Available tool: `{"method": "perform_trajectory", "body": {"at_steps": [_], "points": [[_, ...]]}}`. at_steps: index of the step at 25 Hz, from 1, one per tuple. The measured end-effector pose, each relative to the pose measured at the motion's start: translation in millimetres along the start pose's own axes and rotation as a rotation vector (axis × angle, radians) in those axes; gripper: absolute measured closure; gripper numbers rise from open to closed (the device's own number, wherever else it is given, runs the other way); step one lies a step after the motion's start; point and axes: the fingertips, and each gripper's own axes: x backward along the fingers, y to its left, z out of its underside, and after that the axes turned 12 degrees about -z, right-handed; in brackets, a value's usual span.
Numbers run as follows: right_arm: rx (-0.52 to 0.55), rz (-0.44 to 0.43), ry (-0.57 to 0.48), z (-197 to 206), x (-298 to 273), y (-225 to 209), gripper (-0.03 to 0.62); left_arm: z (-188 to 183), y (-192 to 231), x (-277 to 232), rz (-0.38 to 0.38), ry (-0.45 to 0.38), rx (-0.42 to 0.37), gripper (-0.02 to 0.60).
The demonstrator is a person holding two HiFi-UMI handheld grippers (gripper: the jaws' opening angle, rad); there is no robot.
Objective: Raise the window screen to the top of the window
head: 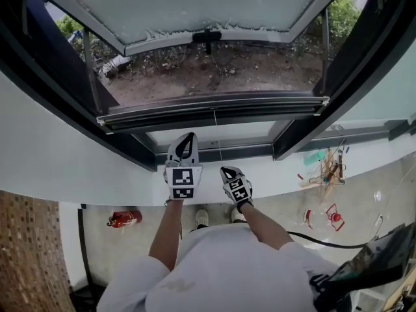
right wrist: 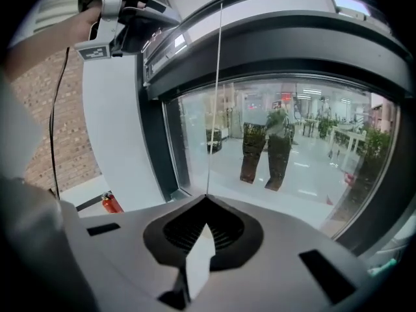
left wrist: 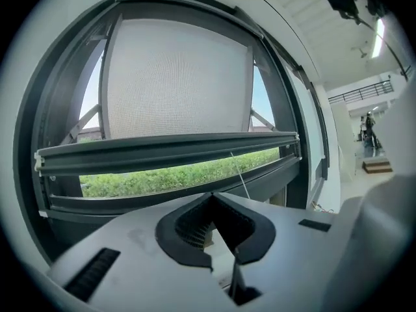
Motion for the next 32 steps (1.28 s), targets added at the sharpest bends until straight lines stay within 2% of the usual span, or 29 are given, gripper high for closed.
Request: {"method": "perform_trajectory", "body": {"at_steps": [5,14,22,32], "points": [[0.011,0.016,-0.014,-4,3,-4,0.592,-2,-11,2,0.024,-0.019,0.045,0.580],[0.033,0.026,-0.062,-20,7,-4,0.592,3,-15,4,0.035,-0.015,0.054,0.580],[0.018,0.025,-0.193,-64,14,1,0.592,1,-14,5,0.026,-0.037,0.069,0.580],[0.021,0.049,-0.288,-93,31,-3,0.592,-5,-24,3,0.043,-0.051,0.081,0.580]]}}
